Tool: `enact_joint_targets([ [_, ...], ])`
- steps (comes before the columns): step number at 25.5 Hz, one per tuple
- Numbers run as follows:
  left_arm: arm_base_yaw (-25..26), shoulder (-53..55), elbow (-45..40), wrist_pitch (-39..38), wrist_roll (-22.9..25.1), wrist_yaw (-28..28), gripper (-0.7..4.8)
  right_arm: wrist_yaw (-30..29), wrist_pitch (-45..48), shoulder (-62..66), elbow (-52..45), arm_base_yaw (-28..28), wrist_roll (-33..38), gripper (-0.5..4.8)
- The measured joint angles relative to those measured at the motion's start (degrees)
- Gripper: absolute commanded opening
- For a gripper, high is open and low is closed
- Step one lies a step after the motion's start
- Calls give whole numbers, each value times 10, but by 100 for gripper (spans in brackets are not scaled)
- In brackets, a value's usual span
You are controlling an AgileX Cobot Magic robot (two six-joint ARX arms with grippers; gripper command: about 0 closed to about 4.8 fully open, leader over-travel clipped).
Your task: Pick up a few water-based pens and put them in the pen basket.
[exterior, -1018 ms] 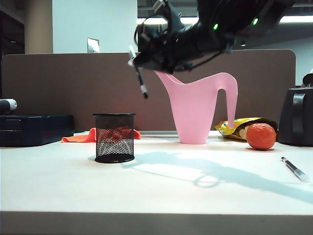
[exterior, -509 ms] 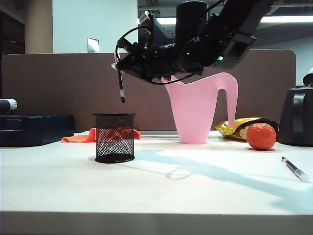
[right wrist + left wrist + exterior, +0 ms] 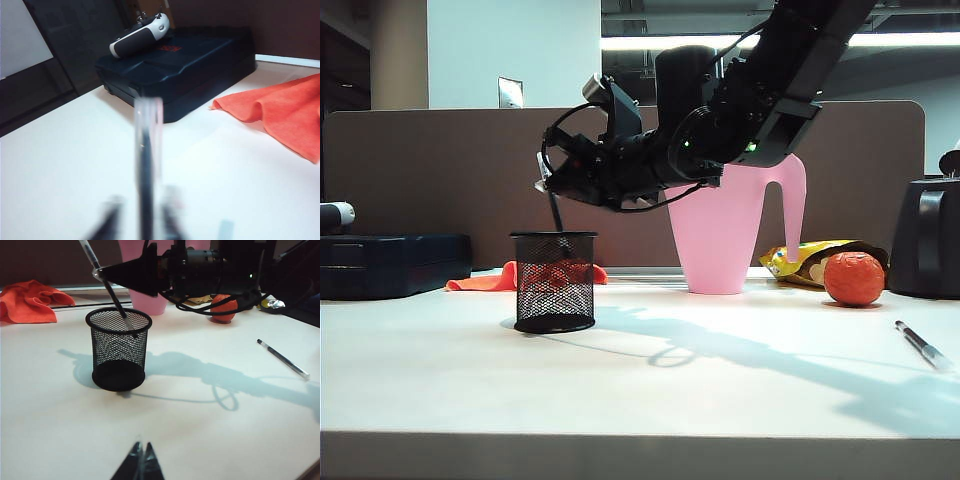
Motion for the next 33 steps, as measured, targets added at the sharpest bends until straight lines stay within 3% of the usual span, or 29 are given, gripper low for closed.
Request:
enact_joint_targets([
  [4,0,0,0,0,0,0,-5,2,-8,-2,0,-1,0,154],
  [6,0,0,0,0,0,0,-5,2,-13,-6,0,-1,0,79],
  [7,0,0,0,0,0,0,-5,1,-13,-10,0,-1,0,11],
  [8,0,0,0,0,0,0,-5,-1,-15,-14,0,-1,0,-3],
  [11,0,0,0,0,0,0,-4,-1,-33,-38,0,-4,-4,-5],
  [13,0,0,0,0,0,0,-5,30,-78,-79,0,-10,-9,-5],
  [16,0,0,0,-1,0,0,-4,69,-164,-134,1,-27,-26,-5],
  [18,0,0,0,-1,0,0,-5,94,-309,-191,2,-62,-60,-5],
  [23,0,0,0,-1,0,0,-4,128,-527,-251,1,-111,-58,-5],
  [27,0,0,0,-1,0,0,-5,187,-720,-286,2,-148,-58,-5],
  [33,0,0,0,-2,0,0,-4,230,-848,-279,-16,-171,-58,-4],
])
